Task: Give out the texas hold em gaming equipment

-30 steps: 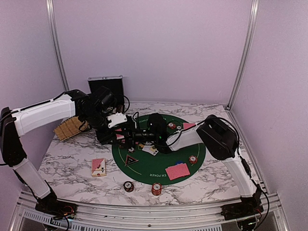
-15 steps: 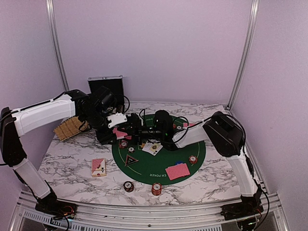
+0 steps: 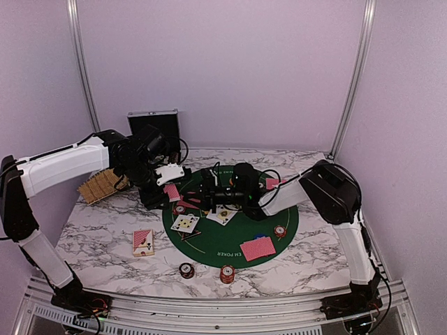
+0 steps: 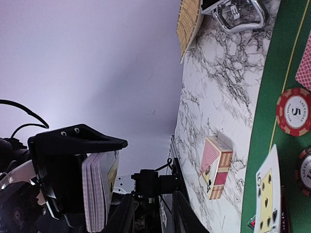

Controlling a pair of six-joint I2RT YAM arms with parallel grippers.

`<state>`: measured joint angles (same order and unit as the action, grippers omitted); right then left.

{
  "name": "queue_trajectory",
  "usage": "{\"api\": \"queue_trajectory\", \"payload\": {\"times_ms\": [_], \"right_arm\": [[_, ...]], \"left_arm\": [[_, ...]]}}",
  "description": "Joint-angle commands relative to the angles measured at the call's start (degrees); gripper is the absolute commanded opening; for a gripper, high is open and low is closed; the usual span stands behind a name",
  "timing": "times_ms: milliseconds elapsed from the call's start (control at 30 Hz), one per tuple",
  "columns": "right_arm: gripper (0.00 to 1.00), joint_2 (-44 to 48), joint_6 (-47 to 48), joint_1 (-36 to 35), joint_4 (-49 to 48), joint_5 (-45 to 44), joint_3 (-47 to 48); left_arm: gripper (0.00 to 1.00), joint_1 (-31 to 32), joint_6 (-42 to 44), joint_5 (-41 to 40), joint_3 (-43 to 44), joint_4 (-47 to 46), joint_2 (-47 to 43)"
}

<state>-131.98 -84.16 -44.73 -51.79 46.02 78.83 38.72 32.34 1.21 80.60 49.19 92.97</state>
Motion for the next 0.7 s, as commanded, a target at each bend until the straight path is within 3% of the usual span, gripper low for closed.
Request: {"api": "queue_trajectory", "payload": {"times_ms": [0,100,300,433,500,667], "right_arm": [[0.26,3.5,-2.0,0.3,-3.4,0.1,-1.0],[0.27,3.9,-4.3,0.4,-7.0,-0.2,-2.4],[0.32,5.7,0.0,0.6,-2.5,-0.1,-3.8],[0.61,6.4,-0.3,0.6,-4.3,-0.1,-5.1],[0.71,7.4,0.2,0.5,-4.5,-0.8,-6.2],[0.77,7.5,-0.5,-0.3,-5.4,-0.9,-5.2]], "left_arm": [[0.0,-0.2,-0.2,0.0,0.5,-0.3,-0.5],[0.0,-0.2,-0.2,0.1,0.4,-0.3,-0.5],[0.0,-0.2,-0.1,0.2,0.3,-0.3,-0.7],[0.0,-0.2,-0.2,0.3,0.2,-0.3,-0.8],[0.0,-0.3,-0.1,0.2,0.0,-0.3,-0.8],[0.0,-0.2,-0.1,0.3,0.1,-0.4,-0.7]]}}
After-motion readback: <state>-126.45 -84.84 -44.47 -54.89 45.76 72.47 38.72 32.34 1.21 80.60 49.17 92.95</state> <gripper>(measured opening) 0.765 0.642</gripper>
